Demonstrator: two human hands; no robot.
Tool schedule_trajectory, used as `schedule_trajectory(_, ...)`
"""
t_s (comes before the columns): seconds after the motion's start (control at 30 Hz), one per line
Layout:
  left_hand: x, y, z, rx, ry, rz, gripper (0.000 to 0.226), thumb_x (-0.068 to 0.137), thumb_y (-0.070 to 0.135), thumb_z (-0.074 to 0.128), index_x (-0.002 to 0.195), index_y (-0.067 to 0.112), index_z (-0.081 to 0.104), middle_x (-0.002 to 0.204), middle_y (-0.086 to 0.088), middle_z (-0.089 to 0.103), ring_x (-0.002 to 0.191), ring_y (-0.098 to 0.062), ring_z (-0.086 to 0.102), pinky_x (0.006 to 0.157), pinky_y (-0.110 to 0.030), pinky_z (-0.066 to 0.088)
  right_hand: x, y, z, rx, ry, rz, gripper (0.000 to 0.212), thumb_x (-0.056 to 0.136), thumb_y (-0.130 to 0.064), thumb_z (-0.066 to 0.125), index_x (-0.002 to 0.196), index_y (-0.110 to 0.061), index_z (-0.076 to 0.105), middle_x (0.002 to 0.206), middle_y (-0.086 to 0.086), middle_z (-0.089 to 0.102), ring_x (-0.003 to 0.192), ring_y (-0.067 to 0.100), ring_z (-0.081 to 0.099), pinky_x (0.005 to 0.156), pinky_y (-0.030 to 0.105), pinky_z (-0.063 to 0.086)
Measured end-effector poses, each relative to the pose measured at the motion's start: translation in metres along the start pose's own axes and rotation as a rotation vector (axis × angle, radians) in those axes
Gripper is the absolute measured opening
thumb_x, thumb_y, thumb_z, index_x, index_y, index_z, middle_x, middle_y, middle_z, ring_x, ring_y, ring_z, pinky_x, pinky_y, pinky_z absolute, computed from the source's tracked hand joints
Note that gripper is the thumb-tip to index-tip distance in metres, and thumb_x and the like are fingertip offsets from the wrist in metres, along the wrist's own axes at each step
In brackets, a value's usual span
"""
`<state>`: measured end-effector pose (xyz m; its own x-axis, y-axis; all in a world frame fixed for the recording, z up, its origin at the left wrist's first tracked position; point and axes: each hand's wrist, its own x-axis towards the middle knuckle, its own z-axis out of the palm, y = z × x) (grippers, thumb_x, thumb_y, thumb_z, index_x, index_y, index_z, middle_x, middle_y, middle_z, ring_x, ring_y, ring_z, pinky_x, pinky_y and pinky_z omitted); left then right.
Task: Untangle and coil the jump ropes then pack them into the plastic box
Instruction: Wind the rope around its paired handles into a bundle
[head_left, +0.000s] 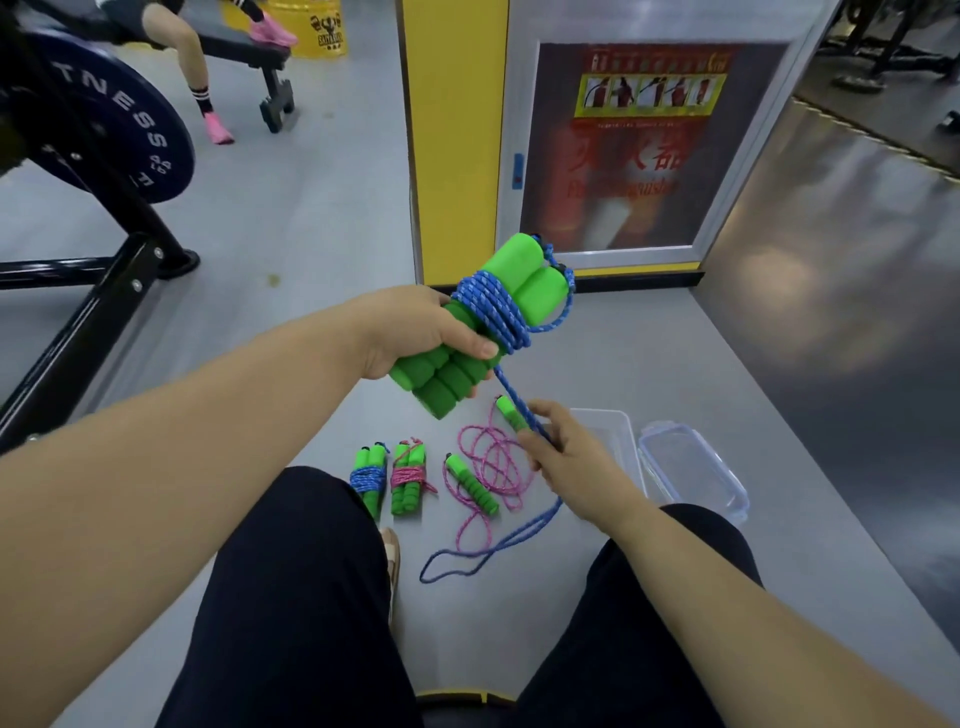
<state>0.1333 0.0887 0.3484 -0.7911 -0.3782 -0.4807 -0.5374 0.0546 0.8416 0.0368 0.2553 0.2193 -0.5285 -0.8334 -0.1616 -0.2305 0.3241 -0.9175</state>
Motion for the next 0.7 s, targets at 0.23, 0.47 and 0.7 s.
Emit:
schedule_trajectory(0.23,0.014,-0.022,-0.002,0.084,0.183,-0.017,0.016,0.080,0.006,0.070,0.091,0.011,0.060,0.083,-0.011,0.068,0.063,-0.021,0.065,0.057,-0.033,0.058,-0.012,-0.012,-0.012,-0.344,-0.057,-0.108,0.027,0.098,-0.029,0.042,0.090,-0.019,0.064,0.063,-0.009,0.046,0.060,0.009,0.041,0.062,0.024,0.038)
schedule_trajectory(0.47,0.024,-0.045,0.045,1.239,0.371,0.129,0.019,0.090,0.024,0.052,0.107,0.015,0.050,0.095,-0.003,0.061,0.078,-0.025,0.054,0.062,-0.030,0.039,-0.026,-0.082,-0.034,-1.130,-0.161,-0.516,0.030,0.098,-0.042,0.035,0.104,-0.021,0.055,0.094,-0.002,0.061,0.091,0.022,0.057,0.065,0.030,0.036)
schedule_trajectory(0.7,0.007,-0.032,0.081,1.254,0.073,0.434,0.030,0.087,0.042,0.059,0.082,0.018,0.041,0.064,0.006,0.040,0.068,-0.019,0.047,0.060,-0.029,0.038,0.004,-0.108,-0.086,-0.586,-0.292,-0.492,0.006,0.079,-0.029,0.071,0.084,-0.026,0.074,0.074,-0.017,0.068,0.074,-0.002,0.060,0.068,0.012,0.042)
